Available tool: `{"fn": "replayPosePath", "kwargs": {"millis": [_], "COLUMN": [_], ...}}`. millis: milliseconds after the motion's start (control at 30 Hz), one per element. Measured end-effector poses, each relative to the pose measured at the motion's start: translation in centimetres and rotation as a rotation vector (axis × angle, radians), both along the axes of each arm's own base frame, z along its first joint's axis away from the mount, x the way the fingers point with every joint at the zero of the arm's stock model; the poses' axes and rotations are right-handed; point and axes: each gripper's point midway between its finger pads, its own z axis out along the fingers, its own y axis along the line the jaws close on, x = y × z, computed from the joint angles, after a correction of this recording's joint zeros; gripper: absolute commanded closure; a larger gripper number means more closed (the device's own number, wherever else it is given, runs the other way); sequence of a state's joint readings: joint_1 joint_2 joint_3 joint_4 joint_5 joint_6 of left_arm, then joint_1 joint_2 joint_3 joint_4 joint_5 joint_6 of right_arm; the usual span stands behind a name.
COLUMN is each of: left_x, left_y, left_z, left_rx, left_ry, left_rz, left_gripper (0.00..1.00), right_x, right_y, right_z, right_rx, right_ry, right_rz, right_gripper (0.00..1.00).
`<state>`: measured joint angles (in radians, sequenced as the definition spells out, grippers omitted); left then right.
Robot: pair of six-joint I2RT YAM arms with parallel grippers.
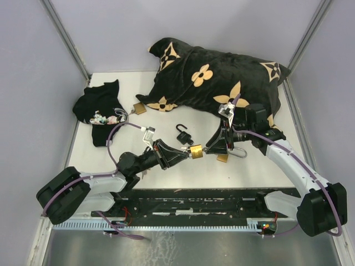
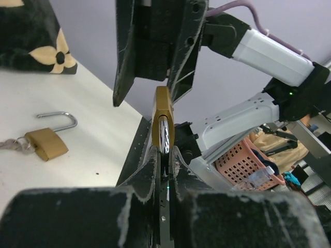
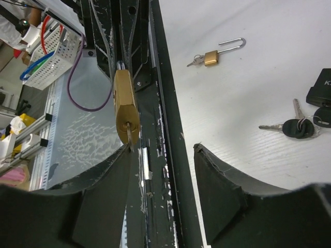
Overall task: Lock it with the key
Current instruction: Lock the lock.
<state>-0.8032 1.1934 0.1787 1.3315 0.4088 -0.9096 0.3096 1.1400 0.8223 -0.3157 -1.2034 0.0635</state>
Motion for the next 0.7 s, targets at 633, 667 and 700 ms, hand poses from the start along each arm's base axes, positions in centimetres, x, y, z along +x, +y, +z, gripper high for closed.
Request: {"fn": "replayPosePath", "kwargs": {"millis": [633, 667, 700], "left_x": [-0.5, -0.5, -0.5], "left_y": [-0.4, -0.4, -0.4], "left_z": [1.1, 1.1, 1.0], "left_rx": [-0.019, -0.018, -0.016], "left_ry": [-0.031, -0.029, -0.028], "left_rz": [-0.042, -0.042, -0.043], "left_gripper": [0.97, 0.97, 0.97], "right_x": [-1.6, -1.7, -1.7], "right_y": [0.6, 0.6, 0.6], "right_z": [0.9, 0.9, 0.9], "right_rx": [0.046, 0.048, 0.049], "right_ry": [0.036, 0.039, 0.041], "right_rz": [0.081, 0.084, 0.086], "right_gripper": [0.69, 0.70, 0.70]}}
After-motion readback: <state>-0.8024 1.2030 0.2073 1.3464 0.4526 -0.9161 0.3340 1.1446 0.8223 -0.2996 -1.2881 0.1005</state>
